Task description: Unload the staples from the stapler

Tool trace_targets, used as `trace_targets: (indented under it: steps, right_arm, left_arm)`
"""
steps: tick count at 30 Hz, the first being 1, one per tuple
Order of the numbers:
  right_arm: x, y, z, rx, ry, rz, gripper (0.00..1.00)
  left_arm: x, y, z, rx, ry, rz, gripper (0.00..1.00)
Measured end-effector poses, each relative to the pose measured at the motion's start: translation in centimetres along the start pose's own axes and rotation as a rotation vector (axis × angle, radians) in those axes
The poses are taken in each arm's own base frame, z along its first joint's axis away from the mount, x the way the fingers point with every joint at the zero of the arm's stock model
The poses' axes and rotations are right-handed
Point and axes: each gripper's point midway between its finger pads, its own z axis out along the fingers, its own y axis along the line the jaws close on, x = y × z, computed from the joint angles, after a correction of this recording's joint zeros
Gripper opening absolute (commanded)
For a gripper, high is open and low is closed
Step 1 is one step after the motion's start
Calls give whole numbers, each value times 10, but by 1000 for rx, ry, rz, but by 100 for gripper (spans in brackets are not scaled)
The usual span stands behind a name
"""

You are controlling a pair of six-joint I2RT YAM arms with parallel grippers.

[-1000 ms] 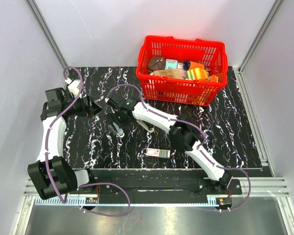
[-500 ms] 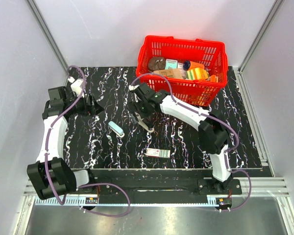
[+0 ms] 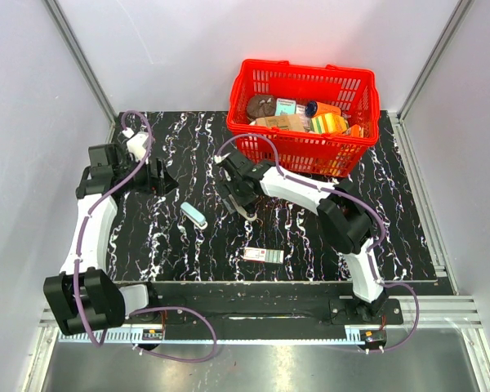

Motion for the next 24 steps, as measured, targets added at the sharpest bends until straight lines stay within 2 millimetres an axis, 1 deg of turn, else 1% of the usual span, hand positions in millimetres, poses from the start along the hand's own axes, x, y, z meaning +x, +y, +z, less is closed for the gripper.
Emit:
trace_targets:
  steps: [4, 9, 10, 12, 14, 16, 18, 22, 24]
  right_arm:
    - [7, -1, 4, 3, 15, 0, 74]
    - [19, -1, 14, 9, 47, 12, 54]
    - [22, -2, 15, 10, 52, 17, 49]
    - [26, -2, 17, 11, 61, 27, 34]
    - [29, 0, 19, 1, 65, 37, 19]
    - [27, 2, 18, 4, 56, 55, 5]
    - [26, 3, 16, -1, 52, 68, 0]
    - [18, 6, 6, -7, 27, 114, 0]
    - [8, 8, -6, -15, -5, 144, 0]
  left_arm:
    - [1, -2, 0, 3, 1, 27, 84]
    - [8, -2, 7, 8, 31, 38, 83]
    - [10, -2, 8, 8, 40, 40, 83]
    - [14, -3, 12, 6, 60, 47, 83]
    - [16, -9, 15, 14, 71, 62, 83]
    - [17, -16, 18, 23, 82, 81, 83]
    - [18, -24, 21, 40, 92, 100, 83]
    - [24, -40, 27, 80, 107, 128, 83]
    - [28, -45, 30, 98, 113, 138, 83]
